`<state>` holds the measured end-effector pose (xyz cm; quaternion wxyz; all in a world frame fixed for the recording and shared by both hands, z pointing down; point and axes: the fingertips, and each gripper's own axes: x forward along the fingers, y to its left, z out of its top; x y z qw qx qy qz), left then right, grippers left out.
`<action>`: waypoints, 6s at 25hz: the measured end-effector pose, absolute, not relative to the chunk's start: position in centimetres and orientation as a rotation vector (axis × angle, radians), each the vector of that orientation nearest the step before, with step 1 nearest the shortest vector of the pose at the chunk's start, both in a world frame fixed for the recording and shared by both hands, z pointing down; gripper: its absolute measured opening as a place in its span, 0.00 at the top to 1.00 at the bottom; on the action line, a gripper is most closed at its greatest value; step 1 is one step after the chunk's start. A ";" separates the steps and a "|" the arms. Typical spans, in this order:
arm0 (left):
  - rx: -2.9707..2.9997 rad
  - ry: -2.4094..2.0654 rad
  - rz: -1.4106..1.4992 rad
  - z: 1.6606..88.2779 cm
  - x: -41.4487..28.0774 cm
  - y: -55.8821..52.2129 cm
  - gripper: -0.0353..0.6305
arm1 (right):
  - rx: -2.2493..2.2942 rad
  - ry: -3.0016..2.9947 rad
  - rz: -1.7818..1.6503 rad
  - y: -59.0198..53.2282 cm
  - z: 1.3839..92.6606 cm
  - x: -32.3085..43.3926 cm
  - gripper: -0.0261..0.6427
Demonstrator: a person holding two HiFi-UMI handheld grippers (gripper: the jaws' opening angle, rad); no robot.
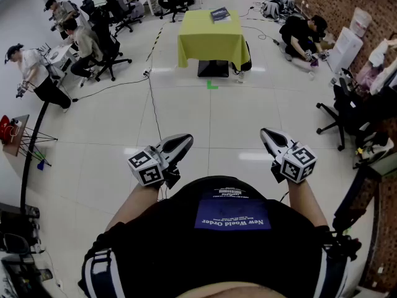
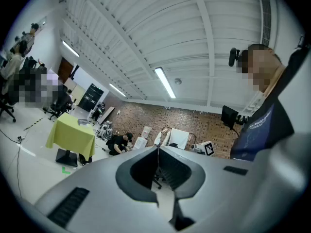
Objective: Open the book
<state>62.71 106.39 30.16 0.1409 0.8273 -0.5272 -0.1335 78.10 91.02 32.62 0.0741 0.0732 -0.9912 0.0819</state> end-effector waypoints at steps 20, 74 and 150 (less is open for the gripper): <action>2.477 -1.393 -0.471 30.2 40.1 97.2 0.94 | 0.367 -2.976 0.173 83.6 29.4 58.0 0.98; 2.516 -1.325 -0.464 27.1 -5.9 44.7 0.94 | 0.296 -3.025 0.311 32.6 27.3 9.9 0.98; 2.590 0.530 2.136 58.5 -6.5 -33.1 0.46 | 0.495 -2.351 0.839 -29.6 59.8 -2.7 0.61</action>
